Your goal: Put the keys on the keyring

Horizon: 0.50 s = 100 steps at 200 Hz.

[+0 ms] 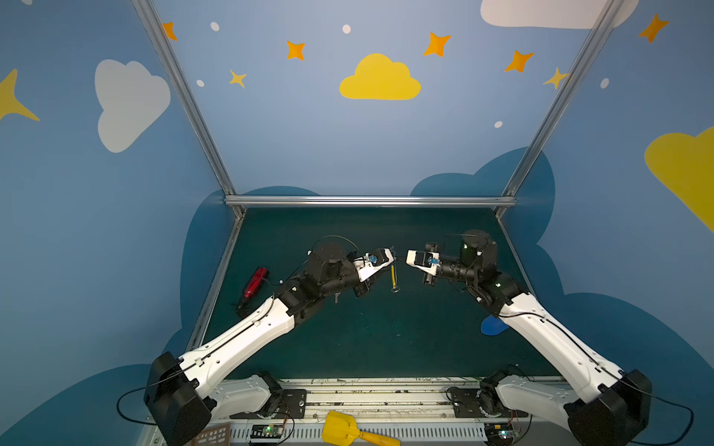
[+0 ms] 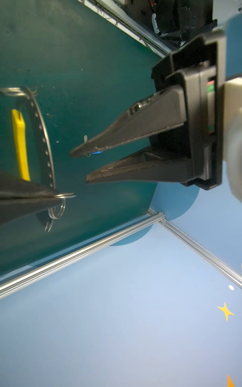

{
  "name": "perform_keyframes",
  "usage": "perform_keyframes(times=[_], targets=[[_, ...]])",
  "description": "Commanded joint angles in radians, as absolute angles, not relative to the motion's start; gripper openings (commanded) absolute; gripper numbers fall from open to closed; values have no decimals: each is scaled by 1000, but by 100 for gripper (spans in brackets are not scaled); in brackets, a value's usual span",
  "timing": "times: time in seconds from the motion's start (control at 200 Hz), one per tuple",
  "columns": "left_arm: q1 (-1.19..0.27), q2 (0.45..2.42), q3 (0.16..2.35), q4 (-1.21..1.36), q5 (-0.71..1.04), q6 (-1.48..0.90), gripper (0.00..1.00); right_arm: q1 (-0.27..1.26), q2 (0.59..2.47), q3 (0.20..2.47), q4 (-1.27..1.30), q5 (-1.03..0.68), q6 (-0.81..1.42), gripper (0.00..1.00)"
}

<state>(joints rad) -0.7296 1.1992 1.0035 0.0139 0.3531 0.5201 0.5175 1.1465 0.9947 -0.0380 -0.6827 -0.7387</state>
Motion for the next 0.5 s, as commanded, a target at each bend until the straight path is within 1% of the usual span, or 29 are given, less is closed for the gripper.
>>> perform_keyframes(times=[0.0, 0.2, 0.365, 0.496], targets=[[-723, 1180, 999, 105, 386, 464, 23, 505, 1151, 988, 22, -772, -656, 0], [-715, 1178, 985, 148, 383, 441, 23, 492, 1143, 961, 99, -805, -553, 0], [-712, 1184, 988, 156, 411, 436, 23, 480, 1153, 954, 131, -872, -529, 0], [-712, 1187, 998, 141, 433, 441, 19, 479, 1157, 956, 145, -897, -528, 0]])
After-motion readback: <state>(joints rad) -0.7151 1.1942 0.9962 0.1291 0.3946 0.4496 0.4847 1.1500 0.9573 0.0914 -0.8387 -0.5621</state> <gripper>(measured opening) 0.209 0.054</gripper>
